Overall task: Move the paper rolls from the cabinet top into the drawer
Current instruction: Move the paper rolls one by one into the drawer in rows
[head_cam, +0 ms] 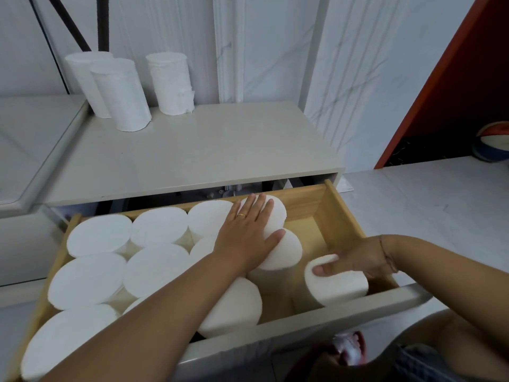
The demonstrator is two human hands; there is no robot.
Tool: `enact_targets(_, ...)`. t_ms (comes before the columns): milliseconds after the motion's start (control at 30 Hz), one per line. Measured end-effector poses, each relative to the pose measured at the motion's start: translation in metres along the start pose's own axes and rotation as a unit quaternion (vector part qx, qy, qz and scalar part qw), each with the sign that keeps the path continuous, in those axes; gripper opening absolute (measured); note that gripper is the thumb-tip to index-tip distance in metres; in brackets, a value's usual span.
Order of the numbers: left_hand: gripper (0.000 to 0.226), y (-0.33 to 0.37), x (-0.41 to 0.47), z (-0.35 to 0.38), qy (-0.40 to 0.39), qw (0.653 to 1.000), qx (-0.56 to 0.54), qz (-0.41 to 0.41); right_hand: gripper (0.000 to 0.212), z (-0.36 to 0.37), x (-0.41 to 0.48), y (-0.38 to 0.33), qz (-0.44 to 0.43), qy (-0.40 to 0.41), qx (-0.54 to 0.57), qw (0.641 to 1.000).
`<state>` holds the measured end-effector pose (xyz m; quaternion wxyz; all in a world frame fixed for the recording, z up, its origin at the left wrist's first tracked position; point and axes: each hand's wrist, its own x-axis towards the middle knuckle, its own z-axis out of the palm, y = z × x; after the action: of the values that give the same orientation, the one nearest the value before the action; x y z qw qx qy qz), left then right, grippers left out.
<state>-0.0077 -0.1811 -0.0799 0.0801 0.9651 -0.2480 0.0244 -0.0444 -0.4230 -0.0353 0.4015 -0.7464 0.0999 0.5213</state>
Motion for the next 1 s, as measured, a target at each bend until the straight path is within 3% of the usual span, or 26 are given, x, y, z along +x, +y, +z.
enact_targets(233, 0.076, -0.006, -0.001, -0.001, -0.003, 1.000, 0.009, 0.011, 0.037, 0.031, 0.005, -0.009, -0.056, -0.097, 0.057, 0.992)
enact_targets(567, 0.075, -0.006, -0.003, -0.002, -0.002, 1.000, 0.004, 0.021, 0.037, 0.054, 0.011, -0.022, -0.065, -0.093, 0.088, 0.990)
enact_targets(600, 0.075, -0.009, -0.005, -0.001, -0.003, 1.000, 0.006, 0.024, 0.036, 0.054, 0.009, -0.026, -0.062, -0.069, 0.058, 0.994)
enact_targets(667, 0.076, -0.020, -0.012, -0.003, -0.001, 1.000, 0.009, 0.021, 0.044, 0.051, 0.001, -0.039, -0.067, 0.067, -0.143, 0.985)
enact_targets(733, 0.080, -0.039, -0.024, -0.009, 0.018, 0.999, 0.025, 0.014, 0.052, 0.040, -0.008, -0.064, -0.095, 0.234, -0.316, 0.914)
enact_targets(833, 0.080, -0.074, -0.039, -0.025, 0.057, 0.997, 0.051, 0.001, 0.035, 0.031, -0.013, -0.107, -0.229, 0.352, -0.212, 0.882)
enact_targets(933, 0.083, -0.105, -0.038, -0.046, 0.090, 0.994, 0.035, -0.050, 0.027, 0.032, 0.006, -0.160, -0.316, 0.387, -0.127, 0.857)
enact_targets(1000, 0.086, -0.124, -0.031, -0.059, 0.108, 0.990, 0.026, -0.087, 0.035, 0.036, 0.028, -0.200, -0.353, 0.382, -0.099, 0.848)
